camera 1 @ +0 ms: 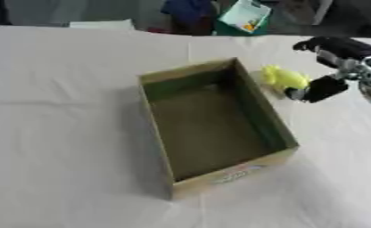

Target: Pick up objects on the table and place them in the box.

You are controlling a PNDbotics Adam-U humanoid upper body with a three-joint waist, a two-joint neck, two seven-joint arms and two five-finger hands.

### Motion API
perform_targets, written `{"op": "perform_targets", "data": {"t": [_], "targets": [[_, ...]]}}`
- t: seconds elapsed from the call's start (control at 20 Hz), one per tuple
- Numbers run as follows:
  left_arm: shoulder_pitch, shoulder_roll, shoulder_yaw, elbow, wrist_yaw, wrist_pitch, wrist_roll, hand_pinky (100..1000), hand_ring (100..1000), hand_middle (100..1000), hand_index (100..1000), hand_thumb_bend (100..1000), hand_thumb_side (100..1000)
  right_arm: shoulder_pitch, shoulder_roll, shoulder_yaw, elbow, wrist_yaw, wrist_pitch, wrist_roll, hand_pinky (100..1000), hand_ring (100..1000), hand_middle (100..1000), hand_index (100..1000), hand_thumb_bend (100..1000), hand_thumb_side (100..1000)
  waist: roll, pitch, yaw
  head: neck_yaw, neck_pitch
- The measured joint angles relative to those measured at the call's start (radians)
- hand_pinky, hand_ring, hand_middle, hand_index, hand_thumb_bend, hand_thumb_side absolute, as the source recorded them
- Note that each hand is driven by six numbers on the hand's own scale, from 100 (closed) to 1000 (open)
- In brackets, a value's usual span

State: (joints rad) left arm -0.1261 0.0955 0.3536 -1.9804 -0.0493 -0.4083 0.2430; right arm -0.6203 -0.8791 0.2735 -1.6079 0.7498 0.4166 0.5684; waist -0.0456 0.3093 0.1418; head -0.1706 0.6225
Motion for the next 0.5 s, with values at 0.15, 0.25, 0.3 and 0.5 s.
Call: {"op": "perform_targets", "data": {"t": [0.15,0.25,0.3,0.5], "targets": [[0.000,-0.001,0.000,0.000,0.000,0.000,0.000,384,447,534,652,100,543,-0.013,0.016,0.013,0.052,0.000,-0.007,0.006,873,970,920,1000,374,337,0.000,0.004,0.002,-0.002,0.000],[0.000,-0.005,0.000,0.000,-0.001,0.000,-0.001,384,447,534,652,100,542,-0.021,0.027,0.019,0.084,0.000,-0.012,0.007,872,969,922,1000,369,338,0.000,0.006,0.002,-0.004,0.000],[0.000,-0.008,0.000,0.000,-0.001,0.000,-0.002,384,447,534,652,100,542,-0.027,0.032,0.022,0.101,0.001,-0.013,0.007,870,967,921,1000,361,340,0.000,0.006,0.002,-0.004,0.000],[0.000,-0.008,0.000,0.000,-0.001,0.000,-0.007,384,446,535,652,100,543,-0.052,0.056,0.027,0.175,0.015,-0.019,0.002,858,955,907,998,356,348,0.001,0.009,0.005,-0.007,0.000]]}}
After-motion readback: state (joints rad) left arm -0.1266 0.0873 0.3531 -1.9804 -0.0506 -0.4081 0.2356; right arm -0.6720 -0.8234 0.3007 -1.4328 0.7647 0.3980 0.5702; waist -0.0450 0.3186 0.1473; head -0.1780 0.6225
